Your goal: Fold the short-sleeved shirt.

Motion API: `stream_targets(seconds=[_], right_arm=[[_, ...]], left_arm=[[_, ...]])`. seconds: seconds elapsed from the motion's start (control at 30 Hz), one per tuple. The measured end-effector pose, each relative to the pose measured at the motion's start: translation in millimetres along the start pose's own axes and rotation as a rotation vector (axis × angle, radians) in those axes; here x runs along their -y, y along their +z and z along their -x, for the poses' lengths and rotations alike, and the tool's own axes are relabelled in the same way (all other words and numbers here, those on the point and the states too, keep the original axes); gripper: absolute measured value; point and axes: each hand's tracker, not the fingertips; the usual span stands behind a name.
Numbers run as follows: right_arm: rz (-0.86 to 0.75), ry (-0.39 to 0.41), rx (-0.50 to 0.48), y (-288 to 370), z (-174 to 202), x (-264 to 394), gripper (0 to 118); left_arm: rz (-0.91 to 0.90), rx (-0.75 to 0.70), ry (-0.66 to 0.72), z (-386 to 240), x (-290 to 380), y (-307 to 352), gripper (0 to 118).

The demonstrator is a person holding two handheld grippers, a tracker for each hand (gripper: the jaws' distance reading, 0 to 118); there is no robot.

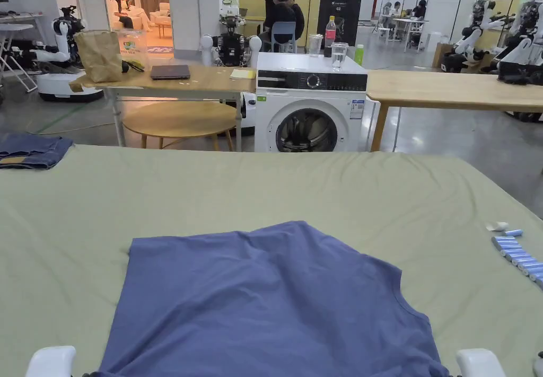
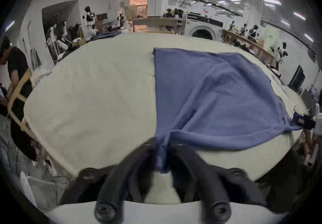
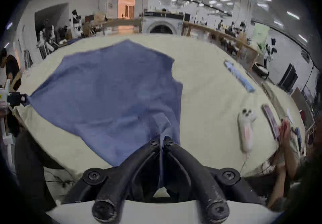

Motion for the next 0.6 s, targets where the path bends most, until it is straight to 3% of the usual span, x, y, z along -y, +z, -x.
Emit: stream_targets(seconds=[0.03, 0.07, 0.1, 0.13, 0.3, 0.33, 0.4, 0.47, 0.5, 0.53, 0.6], right_arm=[[0.002, -0.007, -0.003, 1.9, -0.6, 0.0, 14], [-0.004, -0.015, -0.008, 5.2, 0.6, -4.2, 42], [-0.025, -0.022, 0.010, 11.6, 5.1, -9.4, 90], [-0.058, -0.024, 0.010, 18.3, 11.4, -15.7, 112], [-0.276, 0.006, -0.084, 69.9, 68.0, -46.1, 115], [-0.303, 0.008, -0.110, 75.6, 78.9, -47.9, 113], [-0.334, 0.013, -0.161, 83.3, 98.1, -45.3, 97], [-0.380, 0.025, -0.160, 85.0, 113.8, -35.5, 80], [-0.392, 0.051, -0.125, 84.9, 122.2, -30.7, 17], [-0.401, 0.078, -0.064, 82.1, 127.5, -22.6, 0], [-0.361, 0.048, -0.156, 79.4, 127.6, -21.0, 0]], left_arm=[[-0.006, -0.019, -0.025, -2.4, -1.5, 2.9, 55], [-0.025, -0.022, -0.037, -6.5, -4.2, 8.6, 78], [-0.071, -0.010, -0.047, -11.4, -8.2, 17.7, 100], [-0.105, 0.012, -0.058, -18.6, -12.8, 25.1, 105], [-0.223, 0.052, -0.181, -71.5, -26.9, 52.8, 105], [-0.232, 0.076, -0.202, -82.3, -25.5, 55.3, 105], [-0.230, 0.095, -0.246, -97.9, -16.4, 53.8, 99], [-0.241, 0.091, -0.257, -109.8, -4.7, 54.8, 88], [-0.231, 0.085, -0.256, -112.8, 3.6, 52.8, 40], [-0.219, 0.065, -0.251, -115.2, 10.2, 49.9, 0], [-0.169, 0.138, -0.199, -108.5, 15.5, 47.9, 0]])
